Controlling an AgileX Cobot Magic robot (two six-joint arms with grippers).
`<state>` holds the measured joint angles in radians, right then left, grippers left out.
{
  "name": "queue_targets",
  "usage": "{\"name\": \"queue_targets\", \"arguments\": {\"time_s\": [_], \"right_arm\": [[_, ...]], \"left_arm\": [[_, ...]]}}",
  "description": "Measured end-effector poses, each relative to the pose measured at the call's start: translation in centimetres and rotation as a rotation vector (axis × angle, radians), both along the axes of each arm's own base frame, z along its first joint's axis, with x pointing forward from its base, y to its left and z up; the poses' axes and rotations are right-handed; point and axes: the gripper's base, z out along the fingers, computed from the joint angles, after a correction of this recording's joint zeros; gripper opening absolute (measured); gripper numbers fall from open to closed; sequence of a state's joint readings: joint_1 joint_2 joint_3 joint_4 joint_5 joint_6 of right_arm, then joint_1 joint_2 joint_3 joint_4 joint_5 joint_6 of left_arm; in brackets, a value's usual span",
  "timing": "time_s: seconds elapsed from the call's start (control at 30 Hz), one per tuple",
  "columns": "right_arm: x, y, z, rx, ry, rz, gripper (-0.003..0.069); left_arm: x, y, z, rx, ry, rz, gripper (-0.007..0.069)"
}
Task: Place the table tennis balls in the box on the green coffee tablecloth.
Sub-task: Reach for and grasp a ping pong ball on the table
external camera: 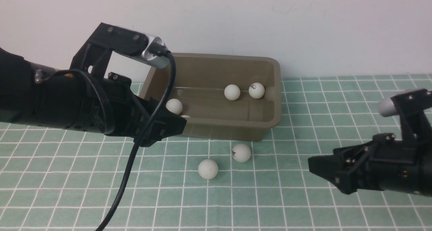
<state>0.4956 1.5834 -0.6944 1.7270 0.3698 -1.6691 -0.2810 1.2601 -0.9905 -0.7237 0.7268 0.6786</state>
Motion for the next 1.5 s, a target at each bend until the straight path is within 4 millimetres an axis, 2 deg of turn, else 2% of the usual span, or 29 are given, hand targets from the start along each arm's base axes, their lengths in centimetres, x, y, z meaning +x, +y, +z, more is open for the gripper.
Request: {"name": "queue_targets", "arguments": {"time_s": [0.2, 0.37, 0.5, 0.63, 0.97, 1.5], "right_arm": [[2.5, 1.5, -1.0, -0.009, 0.008, 0.000, 0.0461], [4.1, 2.3, -0.2, 0.008, -0.026, -0.008, 0.0461], [5.3, 2.4, -0.6, -0.005, -0.012, -0.083, 0.0461], [5.8, 2.7, -1.1, -0.006, 0.003, -0.104, 0.0461], [6.6, 5.0, -1.4, -0.008, -0.003, -0.115, 0.0461], [8.7, 6.2, -3.7, -0.027, 0.024, -0.137, 0.0461]], "left_arm": [[0.0, 0.0, 0.0, 0.000, 0.000, 0.000, 0.0468], [0.0, 0.0, 0.0, 0.000, 0.000, 0.000, 0.0468], [0.0, 0.0, 0.0, 0.000, 0.000, 0.000, 0.0468], [0.0, 0.0, 0.0, 0.000, 0.000, 0.000, 0.0468], [0.0, 0.0, 0.0, 0.001, 0.000, 0.000, 0.0468], [0.0, 0.0, 0.0, 0.001, 0.000, 0.000, 0.0468]]}}
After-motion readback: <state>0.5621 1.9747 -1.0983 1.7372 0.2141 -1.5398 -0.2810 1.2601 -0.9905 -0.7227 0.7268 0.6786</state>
